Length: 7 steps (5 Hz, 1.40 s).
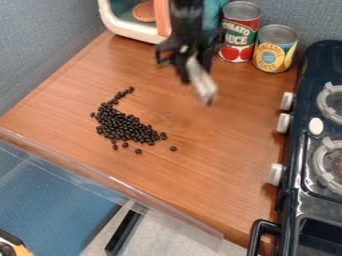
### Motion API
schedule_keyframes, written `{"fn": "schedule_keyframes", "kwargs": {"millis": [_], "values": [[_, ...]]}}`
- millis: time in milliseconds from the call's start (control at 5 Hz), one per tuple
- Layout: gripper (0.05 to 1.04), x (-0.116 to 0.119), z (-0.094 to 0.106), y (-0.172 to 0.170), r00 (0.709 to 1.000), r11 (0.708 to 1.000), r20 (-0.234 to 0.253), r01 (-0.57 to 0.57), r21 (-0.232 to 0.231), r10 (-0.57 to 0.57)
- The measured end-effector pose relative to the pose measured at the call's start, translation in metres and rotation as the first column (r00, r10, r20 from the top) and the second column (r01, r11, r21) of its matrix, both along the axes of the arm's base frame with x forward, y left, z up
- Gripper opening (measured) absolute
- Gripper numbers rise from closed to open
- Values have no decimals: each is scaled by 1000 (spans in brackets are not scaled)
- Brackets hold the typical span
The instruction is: Sweep into pile
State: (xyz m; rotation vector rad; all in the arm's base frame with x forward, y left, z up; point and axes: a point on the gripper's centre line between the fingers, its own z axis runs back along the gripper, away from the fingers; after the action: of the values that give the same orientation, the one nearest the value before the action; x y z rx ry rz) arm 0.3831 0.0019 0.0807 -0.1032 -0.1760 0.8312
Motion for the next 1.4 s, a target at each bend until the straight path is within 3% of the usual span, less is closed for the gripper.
{"fn": "schedule_keyframes", "kwargs": {"millis": [200, 400, 600, 800, 1000, 1400], "values": [[385, 25, 3, 29, 967, 966, 15, -254, -41, 255], [385, 34, -4, 64, 874, 872, 16, -483, -75, 486], [385, 31, -11, 94, 722, 716, -10, -688, -118, 692], [385, 29, -13, 114, 522, 508, -40, -844, -173, 852], [385, 21, -27, 117, 400, 387, -51, -907, -166, 915], [385, 16, -47, 122, 396, 388, -40, -912, -137, 917]]}}
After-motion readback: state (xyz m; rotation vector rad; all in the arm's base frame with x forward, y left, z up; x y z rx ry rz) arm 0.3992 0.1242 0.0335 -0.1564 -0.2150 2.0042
